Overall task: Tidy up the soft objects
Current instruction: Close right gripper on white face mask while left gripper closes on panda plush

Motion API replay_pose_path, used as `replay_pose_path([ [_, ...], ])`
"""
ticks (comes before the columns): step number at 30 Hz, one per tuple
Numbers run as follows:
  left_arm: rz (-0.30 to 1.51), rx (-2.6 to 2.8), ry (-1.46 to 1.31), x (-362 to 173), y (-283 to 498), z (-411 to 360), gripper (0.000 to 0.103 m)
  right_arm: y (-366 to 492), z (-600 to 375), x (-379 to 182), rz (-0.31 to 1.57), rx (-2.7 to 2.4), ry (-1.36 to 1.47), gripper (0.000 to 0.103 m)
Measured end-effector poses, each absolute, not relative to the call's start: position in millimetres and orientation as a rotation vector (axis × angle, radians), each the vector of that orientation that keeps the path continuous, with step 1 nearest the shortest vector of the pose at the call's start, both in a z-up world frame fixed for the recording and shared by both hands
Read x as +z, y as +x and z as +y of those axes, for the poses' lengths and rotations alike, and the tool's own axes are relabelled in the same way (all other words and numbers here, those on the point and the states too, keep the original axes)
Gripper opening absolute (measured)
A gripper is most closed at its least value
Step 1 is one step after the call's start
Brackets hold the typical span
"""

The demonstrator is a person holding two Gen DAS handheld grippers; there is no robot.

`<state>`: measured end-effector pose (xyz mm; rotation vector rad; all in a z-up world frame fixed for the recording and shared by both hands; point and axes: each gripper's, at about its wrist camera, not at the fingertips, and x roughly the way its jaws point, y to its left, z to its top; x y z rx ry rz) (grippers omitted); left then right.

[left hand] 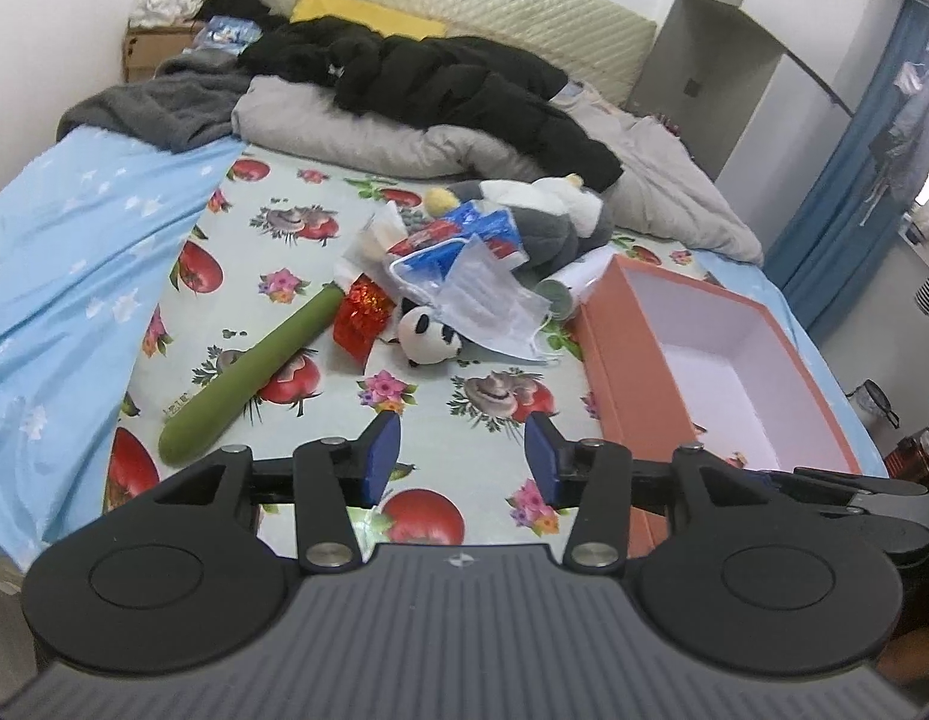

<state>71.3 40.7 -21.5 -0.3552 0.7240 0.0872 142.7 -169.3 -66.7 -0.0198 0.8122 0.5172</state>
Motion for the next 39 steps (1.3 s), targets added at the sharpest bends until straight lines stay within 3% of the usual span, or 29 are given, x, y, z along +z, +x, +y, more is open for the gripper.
replay_pose_path([
  [20, 0.88, 0.103, -0.415, -115, 234, 94, 0.052, 277, -112, -131, 0.924, 0.508, -0.166, 0.046],
  [26, 0.904, 0.092, -0.441, -143, 273, 106, 0.062, 313, -94, -156, 0.938, 0.502, -0.222, 0.046],
  [39, 0.928, 0.021, -0.589, -189, 324, 119, 0.062, 350, -56, -200, 0.875, 0.515, -0.516, 0.046],
])
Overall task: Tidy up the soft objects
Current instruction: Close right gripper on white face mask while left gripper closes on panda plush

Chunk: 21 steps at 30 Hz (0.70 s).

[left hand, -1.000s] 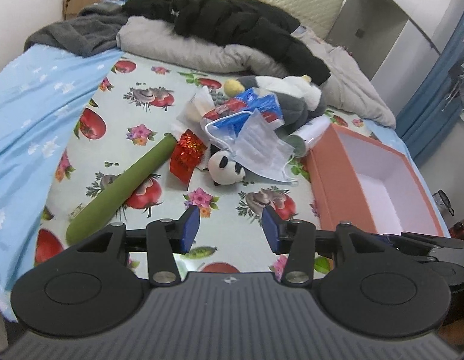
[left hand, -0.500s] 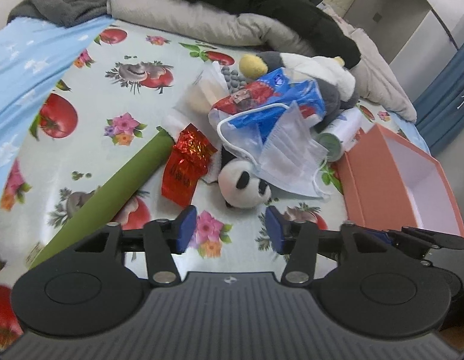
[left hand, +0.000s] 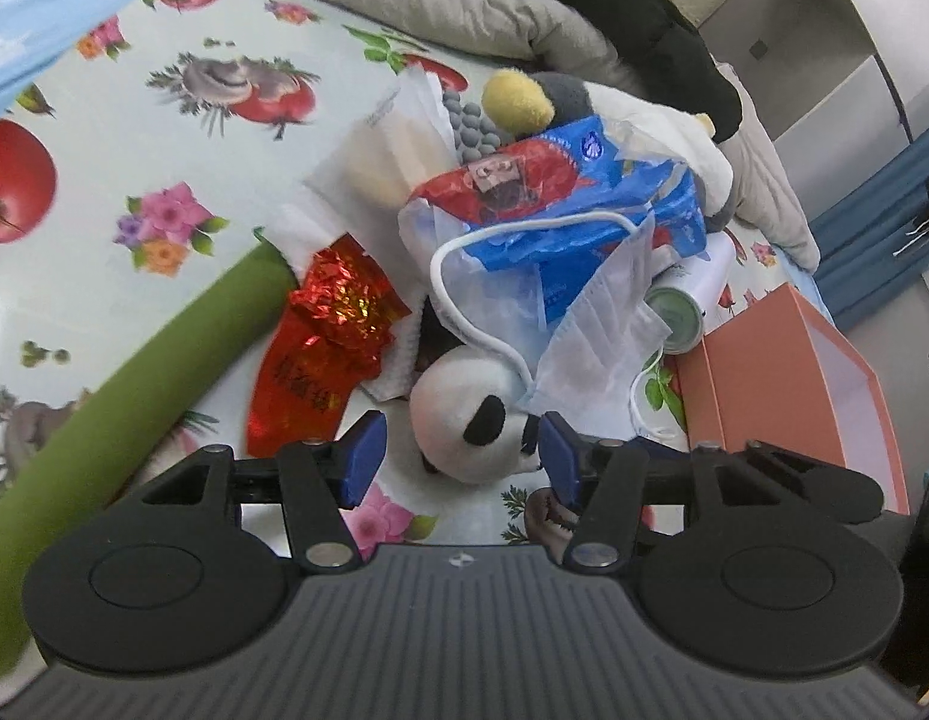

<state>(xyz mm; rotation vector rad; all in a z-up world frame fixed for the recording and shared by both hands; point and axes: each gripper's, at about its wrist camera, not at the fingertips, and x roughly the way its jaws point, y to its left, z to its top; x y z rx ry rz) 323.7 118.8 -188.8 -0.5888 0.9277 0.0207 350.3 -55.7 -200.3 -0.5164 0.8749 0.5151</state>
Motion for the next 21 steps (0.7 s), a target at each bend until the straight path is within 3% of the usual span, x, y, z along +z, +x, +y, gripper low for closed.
replay_pose_path([
  [11, 0.911, -0.016, -0.603, -202, 337, 115, 0.061, 357, -39, -217, 0.796, 0.549, -0.629, 0.044],
  [15, 0.9, -0.021, -0.599, -200, 335, 115, 0.053, 359, -39, -217, 0.789, 0.569, -0.606, 0.021],
  [21, 0.887, -0.011, -0.597, -191, 325, 116, 0.051, 356, -43, -207, 0.776, 0.568, -0.581, 0.006],
])
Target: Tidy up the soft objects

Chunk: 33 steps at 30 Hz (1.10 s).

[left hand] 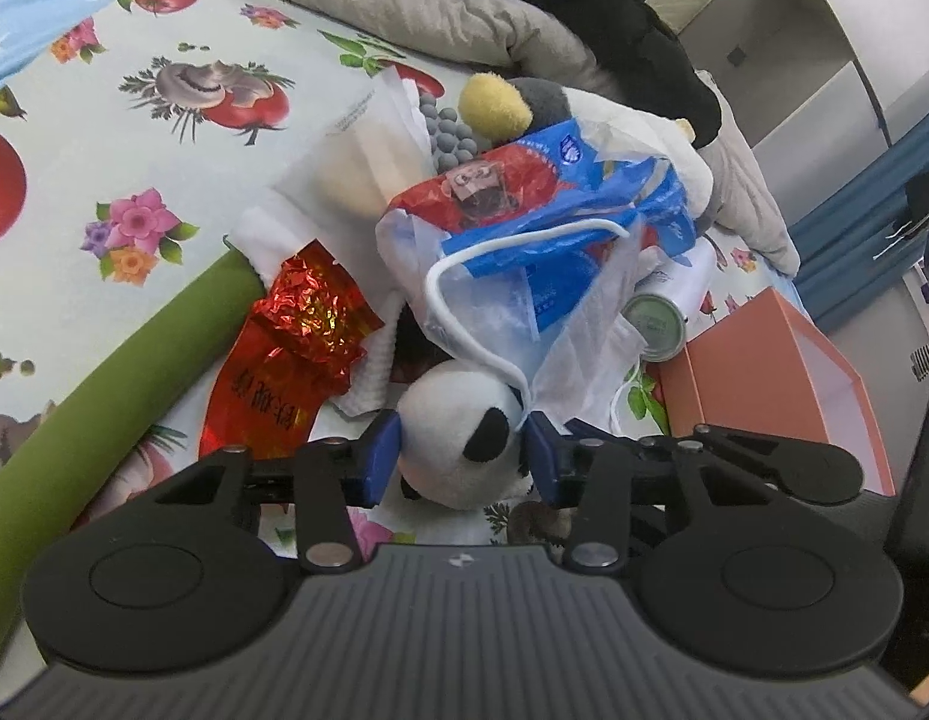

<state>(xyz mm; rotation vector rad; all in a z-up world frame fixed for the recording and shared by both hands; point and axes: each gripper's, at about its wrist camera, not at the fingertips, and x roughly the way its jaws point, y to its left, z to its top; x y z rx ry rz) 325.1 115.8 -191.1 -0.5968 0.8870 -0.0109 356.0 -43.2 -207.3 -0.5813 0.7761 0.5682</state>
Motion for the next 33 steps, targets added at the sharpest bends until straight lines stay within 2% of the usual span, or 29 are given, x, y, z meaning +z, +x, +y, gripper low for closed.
replay_pose_path([
  [9, 0.841, -0.016, -0.592, -154, 288, 106, 0.049, 321, -56, -175, 0.74, 0.558, -0.579, 0.004],
  [18, 0.817, -0.003, -0.593, -127, 214, 94, 0.048, 259, -74, -144, 0.714, 0.553, -0.59, 0.004],
  [31, 0.901, 0.065, -0.612, -150, 114, 86, 0.05, 162, -86, -154, 0.766, 0.572, -0.585, 0.004],
  [33, 0.929, 0.073, -0.611, -155, 110, 86, 0.056, 155, -86, -159, 0.791, 0.595, -0.54, 0.004],
])
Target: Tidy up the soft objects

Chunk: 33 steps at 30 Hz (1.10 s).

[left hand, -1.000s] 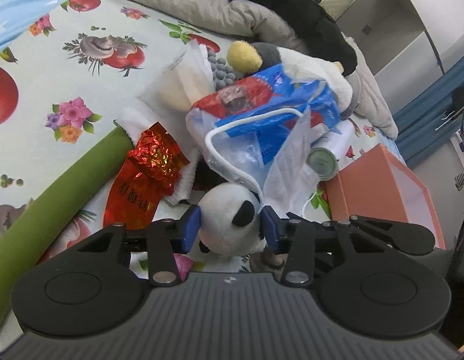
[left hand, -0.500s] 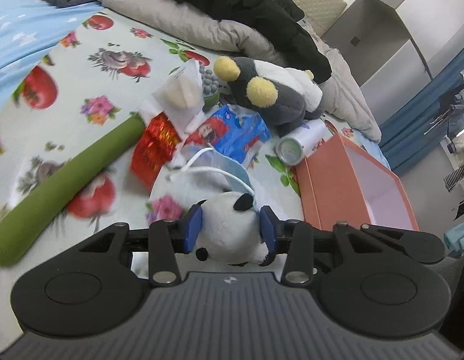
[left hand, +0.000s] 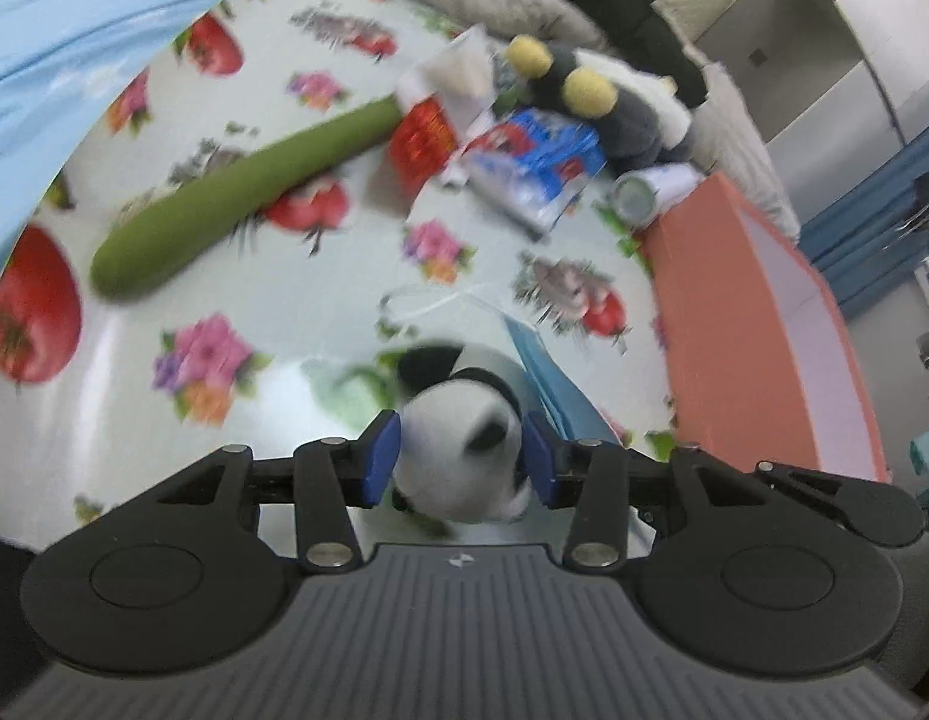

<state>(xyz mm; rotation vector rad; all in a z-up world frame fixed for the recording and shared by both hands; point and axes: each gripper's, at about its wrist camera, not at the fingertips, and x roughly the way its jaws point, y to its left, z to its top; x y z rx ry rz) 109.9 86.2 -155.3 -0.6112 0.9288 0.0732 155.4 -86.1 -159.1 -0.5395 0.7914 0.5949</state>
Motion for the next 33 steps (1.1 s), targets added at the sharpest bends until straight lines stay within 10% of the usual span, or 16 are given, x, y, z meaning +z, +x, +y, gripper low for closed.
replay_pose_path([
  [17, 0.958, 0.03, -0.573, -160, 105, 91, 0.063, 165, -101, -190, 0.96, 0.56, -0.371, 0.01],
  [21, 0.978, 0.028, -0.541, -165, 111, 88, 0.062, 164, -114, -184, 0.969, 0.614, -0.301, 0.053],
  [33, 1.014, 0.016, -0.511, -172, 127, 83, 0.061, 200, -122, -195, 0.889, 0.664, -0.314, 0.07],
])
